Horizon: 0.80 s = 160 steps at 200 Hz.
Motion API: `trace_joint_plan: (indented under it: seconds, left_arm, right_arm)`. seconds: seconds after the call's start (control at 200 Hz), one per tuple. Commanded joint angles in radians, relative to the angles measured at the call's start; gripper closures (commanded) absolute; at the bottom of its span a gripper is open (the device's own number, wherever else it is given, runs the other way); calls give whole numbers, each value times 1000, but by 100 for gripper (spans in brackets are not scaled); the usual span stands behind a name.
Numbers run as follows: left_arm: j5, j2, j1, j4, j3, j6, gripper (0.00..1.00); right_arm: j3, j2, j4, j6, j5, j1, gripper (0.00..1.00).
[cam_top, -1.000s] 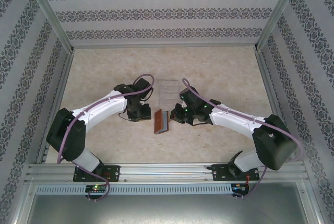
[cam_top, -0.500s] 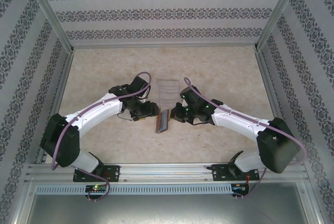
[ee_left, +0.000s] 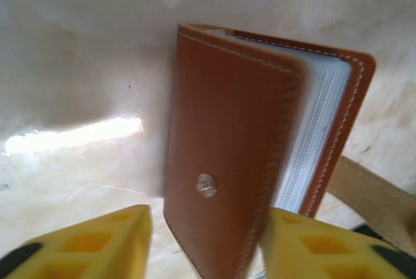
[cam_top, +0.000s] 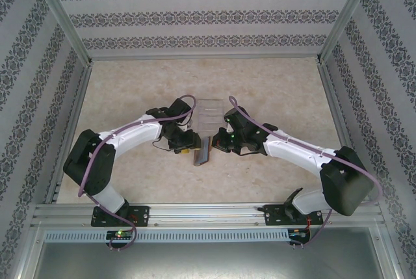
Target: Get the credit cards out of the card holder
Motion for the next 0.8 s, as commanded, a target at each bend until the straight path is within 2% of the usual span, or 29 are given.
trace_joint_plan:
  seconds: [0.0, 0.14, 0.19, 0.64, 0.794]
  left_arm:
    - [-39, -15, 4, -45, -5, 18, 65]
    - [-45, -49, 4, -24, -17, 14, 83]
    - [-41, -54, 3, -21, -17, 14, 87]
    - [8, -94, 4, 7, -14, 10, 95]
    - [-10, -88, 4, 7, -29, 7, 95]
  right_arm:
    - [1, -19, -25, 5, 31, -4, 100]
    - [-25, -5, -26, -8, 41, -21, 100]
    - [-31, 8, -23, -13, 40, -27, 100]
    - [-49, 125, -5, -57, 64, -44, 100]
    - [-37, 130, -52, -83, 95, -50, 100]
